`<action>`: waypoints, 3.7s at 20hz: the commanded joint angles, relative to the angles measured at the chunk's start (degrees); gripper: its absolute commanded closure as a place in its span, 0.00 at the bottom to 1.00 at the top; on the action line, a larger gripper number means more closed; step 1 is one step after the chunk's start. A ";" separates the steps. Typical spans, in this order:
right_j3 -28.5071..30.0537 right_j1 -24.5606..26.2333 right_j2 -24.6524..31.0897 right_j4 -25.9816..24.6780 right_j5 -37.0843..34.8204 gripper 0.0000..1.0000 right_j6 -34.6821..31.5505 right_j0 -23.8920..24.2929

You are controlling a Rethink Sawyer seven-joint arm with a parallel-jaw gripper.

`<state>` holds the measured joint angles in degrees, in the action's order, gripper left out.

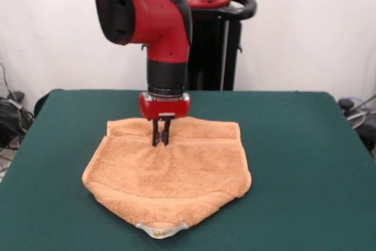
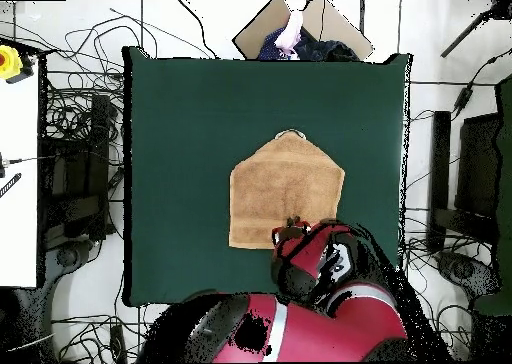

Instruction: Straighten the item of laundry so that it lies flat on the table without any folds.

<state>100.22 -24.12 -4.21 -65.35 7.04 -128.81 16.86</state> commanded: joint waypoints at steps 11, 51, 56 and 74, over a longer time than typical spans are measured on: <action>6.61 -0.58 9.84 3.04 -10.38 1.00 1.39 8.80; 7.32 9.85 -10.23 7.18 10.60 1.00 -2.69 -6.40; 7.83 10.25 -9.07 6.08 9.33 1.00 -3.15 -5.53; 14.48 3.21 -3.93 3.32 1.14 1.00 -1.91 -0.50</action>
<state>110.88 -21.35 -12.69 -61.68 15.51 -128.81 17.61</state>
